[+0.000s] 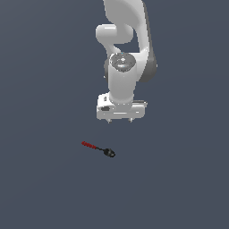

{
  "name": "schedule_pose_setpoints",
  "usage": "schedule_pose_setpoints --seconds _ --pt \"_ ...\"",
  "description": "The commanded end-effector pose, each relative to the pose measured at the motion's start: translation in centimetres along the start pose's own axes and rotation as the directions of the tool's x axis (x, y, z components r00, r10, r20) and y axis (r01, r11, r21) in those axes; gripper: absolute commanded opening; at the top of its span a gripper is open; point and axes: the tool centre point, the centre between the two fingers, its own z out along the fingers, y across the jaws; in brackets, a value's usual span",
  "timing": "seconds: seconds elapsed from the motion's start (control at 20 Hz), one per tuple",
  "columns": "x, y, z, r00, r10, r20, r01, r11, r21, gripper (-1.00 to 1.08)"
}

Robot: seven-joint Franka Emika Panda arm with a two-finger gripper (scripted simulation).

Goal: Pick up the object and move it to a goal position.

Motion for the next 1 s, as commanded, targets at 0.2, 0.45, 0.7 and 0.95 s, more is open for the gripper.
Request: schedule_pose_setpoints --seconds 0.2,0.45,0.7,0.95 --pt "0.6 0.7 0.6 0.997 -0.078 0.0 0.078 0.997 -0.004 1.0" --pt "1.3 1.5 1.3 0.985 -0.174 0.0 0.174 0.985 -0.009 1.0" --pt "2.2 2.6 2.2 0.957 -0.292 0.002 0.292 0.956 -0.013 1.0" --pt "3.0 3.7 3.2 0.914 -0.407 0.004 0.407 0.913 -0.016 1.0"
